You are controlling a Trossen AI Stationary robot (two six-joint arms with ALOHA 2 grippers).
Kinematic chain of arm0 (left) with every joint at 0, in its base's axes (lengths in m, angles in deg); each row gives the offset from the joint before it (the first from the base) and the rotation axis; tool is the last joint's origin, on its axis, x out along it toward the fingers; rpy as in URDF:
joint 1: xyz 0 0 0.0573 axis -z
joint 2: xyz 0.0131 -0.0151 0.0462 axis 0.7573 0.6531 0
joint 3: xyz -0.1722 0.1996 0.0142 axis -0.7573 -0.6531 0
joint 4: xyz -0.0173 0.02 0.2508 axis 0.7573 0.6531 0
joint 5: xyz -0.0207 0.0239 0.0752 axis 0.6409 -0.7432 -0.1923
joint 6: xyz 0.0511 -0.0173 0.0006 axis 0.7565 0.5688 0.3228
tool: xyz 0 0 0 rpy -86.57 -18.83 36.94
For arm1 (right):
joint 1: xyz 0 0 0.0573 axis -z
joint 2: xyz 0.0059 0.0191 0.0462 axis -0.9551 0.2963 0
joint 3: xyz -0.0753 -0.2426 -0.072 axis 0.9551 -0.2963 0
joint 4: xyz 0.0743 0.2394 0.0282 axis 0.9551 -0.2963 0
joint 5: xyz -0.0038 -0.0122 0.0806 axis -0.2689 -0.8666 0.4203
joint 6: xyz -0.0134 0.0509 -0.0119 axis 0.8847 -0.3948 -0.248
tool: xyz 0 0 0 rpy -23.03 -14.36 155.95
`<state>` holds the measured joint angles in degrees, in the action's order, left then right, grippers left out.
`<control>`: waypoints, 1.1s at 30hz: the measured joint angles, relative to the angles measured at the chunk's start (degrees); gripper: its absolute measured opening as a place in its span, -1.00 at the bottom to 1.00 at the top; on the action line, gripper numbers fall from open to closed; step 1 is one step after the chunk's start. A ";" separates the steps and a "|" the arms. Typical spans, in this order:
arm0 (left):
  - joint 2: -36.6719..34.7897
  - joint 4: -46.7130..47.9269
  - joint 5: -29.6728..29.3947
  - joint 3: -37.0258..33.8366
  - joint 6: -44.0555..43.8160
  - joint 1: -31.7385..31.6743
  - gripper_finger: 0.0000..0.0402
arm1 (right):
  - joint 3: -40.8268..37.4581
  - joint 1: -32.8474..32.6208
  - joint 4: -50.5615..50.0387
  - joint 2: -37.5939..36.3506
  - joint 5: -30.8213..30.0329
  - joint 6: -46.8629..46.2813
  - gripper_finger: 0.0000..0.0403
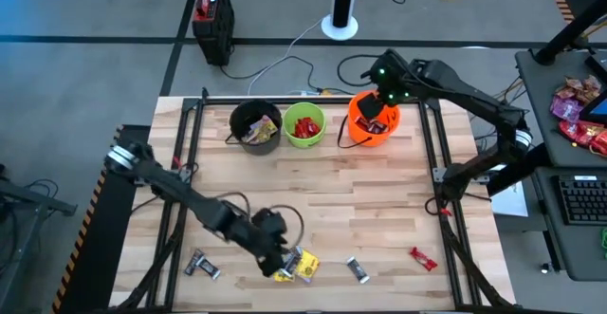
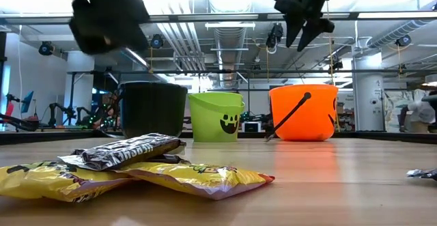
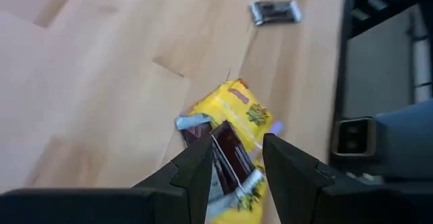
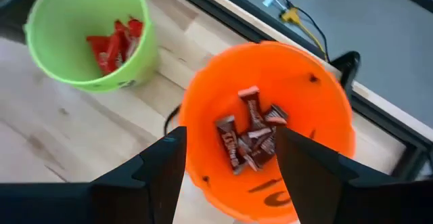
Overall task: Sort candy by brand, put in halloween buckets
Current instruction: Put the brown chocolate bar into the orange bucket
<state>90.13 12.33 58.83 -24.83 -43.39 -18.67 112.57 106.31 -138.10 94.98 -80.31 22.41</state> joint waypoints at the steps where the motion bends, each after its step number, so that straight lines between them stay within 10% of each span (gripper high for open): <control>1: 1.93 -0.23 -0.15 0.91 0.10 0.11 -0.43 | -0.17 -0.38 0.20 0.05 0.02 0.15 0.08; 33: 21.00 -3.76 4.40 5.85 1.78 -0.01 -0.72 | -6.12 -2.94 0.48 0.87 0.20 1.51 0.08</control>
<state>111.13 8.57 63.22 -18.98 -41.61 -18.68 106.46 103.37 -137.62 95.86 -80.12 23.91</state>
